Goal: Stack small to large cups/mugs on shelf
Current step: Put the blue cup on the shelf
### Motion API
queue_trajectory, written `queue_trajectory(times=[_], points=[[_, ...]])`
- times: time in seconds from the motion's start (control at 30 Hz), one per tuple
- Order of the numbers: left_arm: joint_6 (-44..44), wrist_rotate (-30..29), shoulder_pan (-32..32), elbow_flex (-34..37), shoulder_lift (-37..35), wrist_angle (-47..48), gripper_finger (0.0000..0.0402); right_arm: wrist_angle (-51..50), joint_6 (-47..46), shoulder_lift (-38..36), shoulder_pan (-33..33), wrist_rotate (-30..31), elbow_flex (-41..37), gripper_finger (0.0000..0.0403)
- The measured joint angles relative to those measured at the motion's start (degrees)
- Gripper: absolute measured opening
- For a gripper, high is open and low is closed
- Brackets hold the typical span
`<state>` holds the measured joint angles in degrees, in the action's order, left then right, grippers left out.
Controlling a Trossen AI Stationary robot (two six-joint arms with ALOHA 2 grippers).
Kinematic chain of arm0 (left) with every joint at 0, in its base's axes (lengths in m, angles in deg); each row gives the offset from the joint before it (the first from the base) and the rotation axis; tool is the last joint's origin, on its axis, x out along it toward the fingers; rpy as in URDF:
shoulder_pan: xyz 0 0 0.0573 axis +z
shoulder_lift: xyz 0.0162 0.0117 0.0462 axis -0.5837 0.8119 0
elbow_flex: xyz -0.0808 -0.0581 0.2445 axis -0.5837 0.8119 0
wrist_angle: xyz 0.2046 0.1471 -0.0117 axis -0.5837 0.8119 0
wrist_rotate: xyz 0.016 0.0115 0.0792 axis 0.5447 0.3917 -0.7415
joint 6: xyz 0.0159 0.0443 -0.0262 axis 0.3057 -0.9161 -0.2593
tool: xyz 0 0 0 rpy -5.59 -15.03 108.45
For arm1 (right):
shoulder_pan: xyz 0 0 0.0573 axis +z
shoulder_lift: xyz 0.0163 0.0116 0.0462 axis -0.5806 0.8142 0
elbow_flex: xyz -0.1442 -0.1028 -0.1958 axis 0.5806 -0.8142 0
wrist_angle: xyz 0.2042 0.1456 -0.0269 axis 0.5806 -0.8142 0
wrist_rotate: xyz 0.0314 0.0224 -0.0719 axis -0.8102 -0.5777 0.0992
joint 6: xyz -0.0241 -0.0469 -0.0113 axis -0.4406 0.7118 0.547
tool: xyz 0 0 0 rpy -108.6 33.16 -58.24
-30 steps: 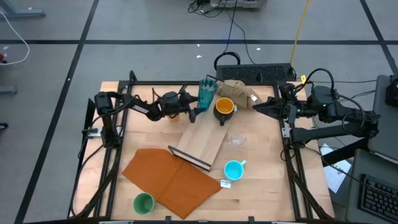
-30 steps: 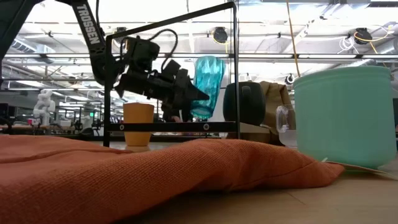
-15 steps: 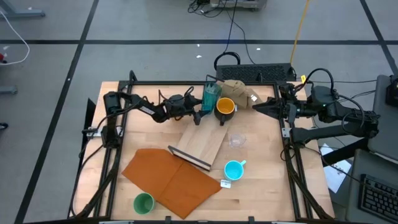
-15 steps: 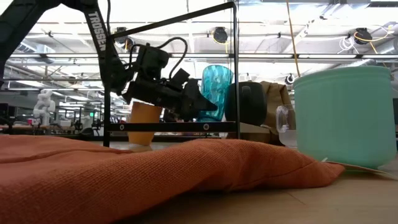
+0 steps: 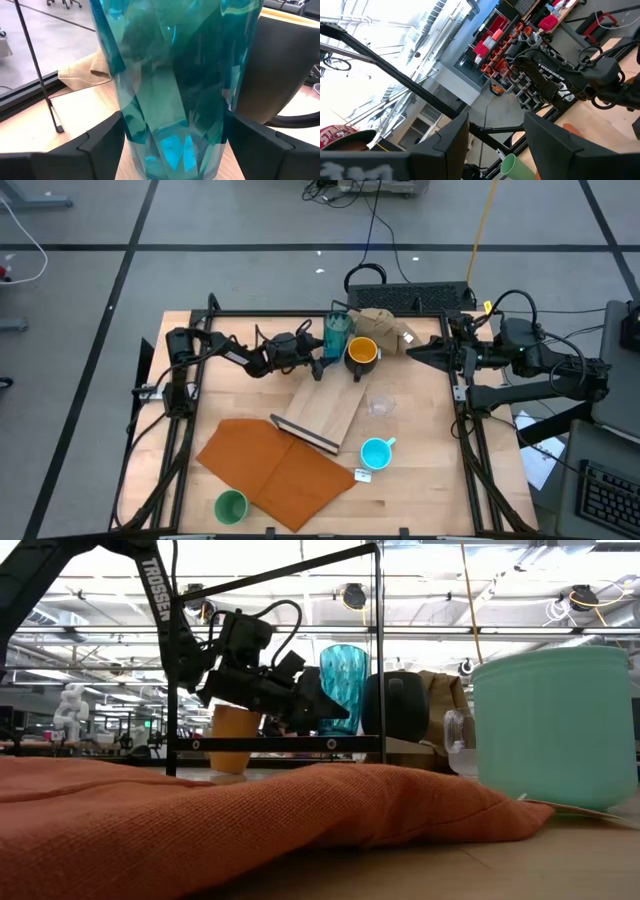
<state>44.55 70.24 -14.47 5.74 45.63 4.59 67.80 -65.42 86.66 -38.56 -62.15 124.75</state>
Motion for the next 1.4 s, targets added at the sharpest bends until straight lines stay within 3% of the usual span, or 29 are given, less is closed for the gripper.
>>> queue_trajectory(times=[0.3, 0.53, 0.83, 1.4], points=[[0.3, 0.3, 0.2, 0.0, 0.0, 0.1, 0.0327, 0.0, 0.3, 0.0, 0.0, 0.0, 0.0, 0.018], [0.4, 0.2, 0.2, 0.0, -0.1, 0.7, 0.0314, 0.0, 0.3, 0.0, 0.0, 1.0, 0.0, 0.018], [1.4, 0.2, 0.2, 0.3, 0.1, 4.2, 0.037, 0.0, 0.3, 0.0, 0.0, 1.0, 0.0, 0.018], [1.6, -0.1, -0.2, 0.1, -2.1, 3.5, 0.0376, 0.0, 0.5, 0.0, 0.0, 1.0, 0.0, 0.018]])
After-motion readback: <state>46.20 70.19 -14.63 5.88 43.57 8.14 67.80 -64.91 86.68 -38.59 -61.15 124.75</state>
